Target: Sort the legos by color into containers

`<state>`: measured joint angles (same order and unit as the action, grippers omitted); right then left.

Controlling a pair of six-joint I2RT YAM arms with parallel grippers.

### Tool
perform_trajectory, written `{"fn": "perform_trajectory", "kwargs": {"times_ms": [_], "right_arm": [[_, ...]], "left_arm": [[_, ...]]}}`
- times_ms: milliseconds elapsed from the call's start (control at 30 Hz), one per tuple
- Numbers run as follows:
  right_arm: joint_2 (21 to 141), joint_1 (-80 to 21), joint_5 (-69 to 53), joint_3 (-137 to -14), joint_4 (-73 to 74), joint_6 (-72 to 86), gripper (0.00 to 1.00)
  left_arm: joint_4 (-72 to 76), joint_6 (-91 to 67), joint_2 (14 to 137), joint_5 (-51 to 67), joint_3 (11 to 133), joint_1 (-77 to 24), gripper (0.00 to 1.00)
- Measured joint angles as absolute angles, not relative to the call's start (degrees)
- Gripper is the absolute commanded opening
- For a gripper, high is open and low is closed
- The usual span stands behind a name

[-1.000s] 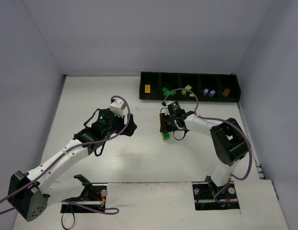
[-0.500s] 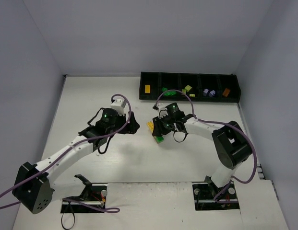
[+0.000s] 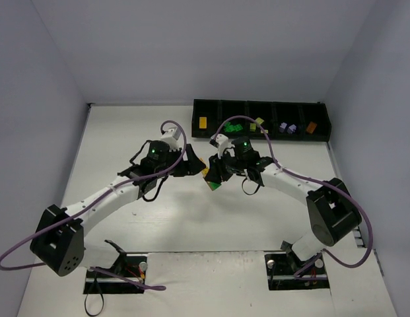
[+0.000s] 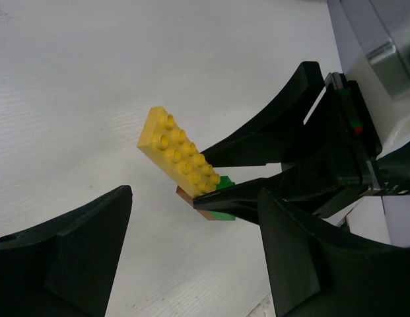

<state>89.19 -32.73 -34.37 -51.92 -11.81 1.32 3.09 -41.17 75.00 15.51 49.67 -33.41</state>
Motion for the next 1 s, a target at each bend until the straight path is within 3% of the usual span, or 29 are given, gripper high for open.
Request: {"fn": "perform_trajectory", "kwargs": {"times_ms": [1000], "right_arm": [[87.24, -32.73, -37.98, -52.03, -13.89, 1.39, 0.06]], "left_arm": [[7.53, -47.88, 81.58, 15.16, 52.18, -33.41, 0.47]]}}
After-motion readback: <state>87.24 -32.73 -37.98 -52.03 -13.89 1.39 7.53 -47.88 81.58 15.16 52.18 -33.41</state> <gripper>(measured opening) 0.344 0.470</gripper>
